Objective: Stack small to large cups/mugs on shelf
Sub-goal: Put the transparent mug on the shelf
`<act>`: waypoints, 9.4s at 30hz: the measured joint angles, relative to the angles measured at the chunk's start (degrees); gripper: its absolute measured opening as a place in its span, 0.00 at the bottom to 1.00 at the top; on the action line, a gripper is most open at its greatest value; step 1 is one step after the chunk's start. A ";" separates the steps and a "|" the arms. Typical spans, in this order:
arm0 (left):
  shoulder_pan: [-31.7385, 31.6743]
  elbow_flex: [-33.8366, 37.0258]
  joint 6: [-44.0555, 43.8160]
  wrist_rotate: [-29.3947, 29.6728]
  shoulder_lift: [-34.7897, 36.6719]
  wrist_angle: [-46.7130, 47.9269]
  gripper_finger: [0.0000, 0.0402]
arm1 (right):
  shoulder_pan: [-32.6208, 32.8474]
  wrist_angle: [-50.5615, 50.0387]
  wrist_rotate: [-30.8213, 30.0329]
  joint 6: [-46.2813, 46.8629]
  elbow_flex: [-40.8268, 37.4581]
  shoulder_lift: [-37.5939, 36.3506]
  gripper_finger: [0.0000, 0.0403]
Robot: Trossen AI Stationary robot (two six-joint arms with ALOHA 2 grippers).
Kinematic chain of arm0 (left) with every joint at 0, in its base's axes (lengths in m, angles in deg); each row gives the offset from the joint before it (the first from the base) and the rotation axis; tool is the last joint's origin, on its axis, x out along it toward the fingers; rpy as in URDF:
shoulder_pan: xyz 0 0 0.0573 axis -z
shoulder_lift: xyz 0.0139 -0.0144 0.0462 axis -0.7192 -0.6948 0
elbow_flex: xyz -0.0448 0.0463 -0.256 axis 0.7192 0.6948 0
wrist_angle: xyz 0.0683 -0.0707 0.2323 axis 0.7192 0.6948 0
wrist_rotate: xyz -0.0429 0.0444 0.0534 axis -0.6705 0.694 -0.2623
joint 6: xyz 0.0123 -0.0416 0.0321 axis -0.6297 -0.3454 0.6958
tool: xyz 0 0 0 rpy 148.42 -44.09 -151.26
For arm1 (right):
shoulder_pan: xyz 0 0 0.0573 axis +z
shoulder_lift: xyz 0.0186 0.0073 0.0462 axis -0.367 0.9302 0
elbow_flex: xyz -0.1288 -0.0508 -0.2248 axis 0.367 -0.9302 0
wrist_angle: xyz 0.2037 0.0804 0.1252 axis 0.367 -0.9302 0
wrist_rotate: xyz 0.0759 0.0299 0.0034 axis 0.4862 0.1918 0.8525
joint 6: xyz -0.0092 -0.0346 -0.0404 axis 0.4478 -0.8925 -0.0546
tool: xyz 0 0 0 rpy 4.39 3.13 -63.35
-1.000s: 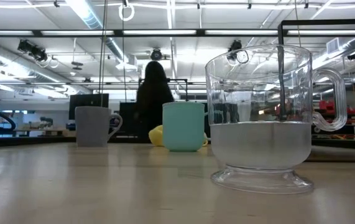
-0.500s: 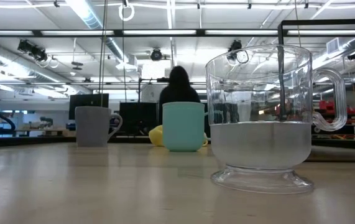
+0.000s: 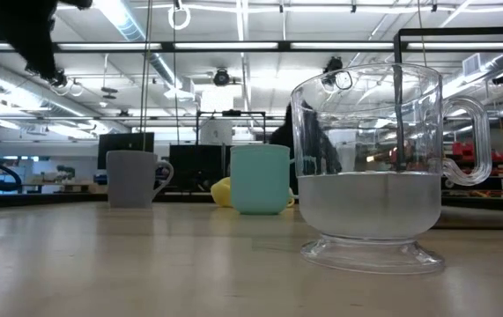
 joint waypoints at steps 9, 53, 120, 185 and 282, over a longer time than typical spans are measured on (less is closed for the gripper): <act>0.00 11.37 -1.86 -3.96 0.05 -8.97 0.18 | -4.40 0.58 8.14 -2.51 0.00 7.22 0.28; 0.00 17.09 -0.85 -3.91 0.01 -18.88 0.21 | -4.74 -3.82 9.64 -3.65 -0.07 17.80 0.28; 0.00 17.09 0.09 -2.20 -0.01 -18.99 0.18 | -5.35 -29.08 7.47 -23.18 24.43 20.42 0.00; -11.26 17.09 18.72 -1.81 -0.01 -28.62 0.13 | -18.64 -17.69 8.22 -1.05 -32.47 -22.87 0.00; -39.73 -20.77 62.09 -39.87 -47.01 -75.36 0.18 | -7.24 -35.60 -2.22 39.29 -30.29 -24.28 0.00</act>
